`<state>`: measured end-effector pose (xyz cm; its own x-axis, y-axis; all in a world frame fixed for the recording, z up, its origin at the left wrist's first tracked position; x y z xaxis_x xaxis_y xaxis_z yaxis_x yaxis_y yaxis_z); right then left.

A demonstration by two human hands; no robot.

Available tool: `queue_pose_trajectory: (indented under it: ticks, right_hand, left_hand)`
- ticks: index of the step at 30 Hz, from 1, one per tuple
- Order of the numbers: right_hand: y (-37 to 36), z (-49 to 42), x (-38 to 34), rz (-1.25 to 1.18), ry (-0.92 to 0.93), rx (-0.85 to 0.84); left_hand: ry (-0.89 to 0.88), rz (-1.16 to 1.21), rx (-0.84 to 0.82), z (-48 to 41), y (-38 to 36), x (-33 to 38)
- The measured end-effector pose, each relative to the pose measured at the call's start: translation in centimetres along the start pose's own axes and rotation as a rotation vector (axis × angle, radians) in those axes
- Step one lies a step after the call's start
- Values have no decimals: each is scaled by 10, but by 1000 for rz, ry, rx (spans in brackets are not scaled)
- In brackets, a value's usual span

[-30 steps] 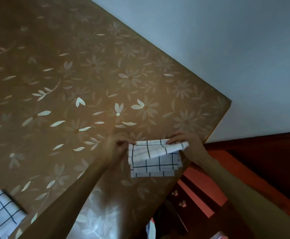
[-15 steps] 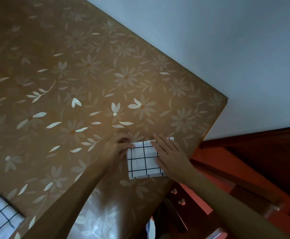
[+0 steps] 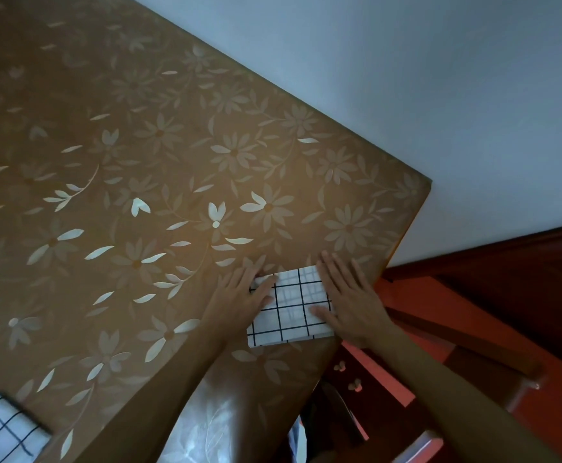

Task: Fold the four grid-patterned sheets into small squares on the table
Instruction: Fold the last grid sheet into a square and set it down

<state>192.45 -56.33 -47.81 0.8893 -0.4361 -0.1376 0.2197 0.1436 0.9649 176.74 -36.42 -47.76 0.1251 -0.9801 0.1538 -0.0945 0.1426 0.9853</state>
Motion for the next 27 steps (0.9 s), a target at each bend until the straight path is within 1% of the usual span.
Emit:
queue_pose_trajectory:
  ticks: [1, 3, 5, 6, 8, 10, 12, 13, 14, 15, 17, 20, 21, 22, 24, 27]
  right_hand:
    - [2, 3, 7, 0, -33, 3]
    - [5, 8, 17, -10, -94, 40]
    - [10, 15, 21, -41, -146, 108]
    - [12, 19, 21, -74, -172, 151]
    - [17, 27, 18, -172, -227, 226]
    - [21, 36, 13, -278, -312, 298]
    - [25, 42, 8, -372, -433, 368]
    - [29, 45, 4, -418, -509, 389]
    - [28, 47, 2, -479, -579, 391]
    - [30, 49, -1, -557, -634, 367]
    - [35, 50, -7, -815, -693, 260]
    - [47, 47, -20, -1307, -693, 81]
    - [50, 45, -23, -1434, -686, 31]
    - [53, 44, -25, -1513, -682, 2]
    - [56, 41, -25, -1560, -675, 1]
    - [62, 40, -24, -1593, -693, 63]
  left_hand:
    - [25, 22, -5, 0, 1, 2]
    - [151, 114, -81, -5, 7, 6]
    - [311, 237, -208, -10, 16, 10]
    - [381, 303, -302, -14, 20, 9]
    - [447, 405, -463, -25, 28, 11]
    - [475, 493, -535, -32, 33, 16]
    - [518, 577, -493, -35, 37, 21]
    - [571, 666, -464, -34, 36, 22]
    - [642, 812, -447, -31, 35, 22]
    - [706, 994, -434, -29, 34, 22]
    - [766, 1310, -387, -26, 39, 26]
    - [925, 1558, -296, -22, 49, 36]
    - [963, 1630, -281, -21, 51, 40]
    - [985, 1675, -287, -20, 53, 44]
    - [995, 1700, -312, -16, 55, 46]
    - [987, 1614, -327, -11, 57, 44]
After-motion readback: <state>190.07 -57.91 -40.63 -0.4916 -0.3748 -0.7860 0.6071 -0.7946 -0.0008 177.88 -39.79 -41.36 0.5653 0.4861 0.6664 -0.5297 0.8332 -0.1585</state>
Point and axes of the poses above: each hand's wrist, its own z-axis away from the middle knuckle, its own y-axis out of the back of the hand, x = y × z, the point moved 2 cm from there along -z, towards the middle knuckle, and after that the axes turned 7 degrees about x, right-handed, at the moved point
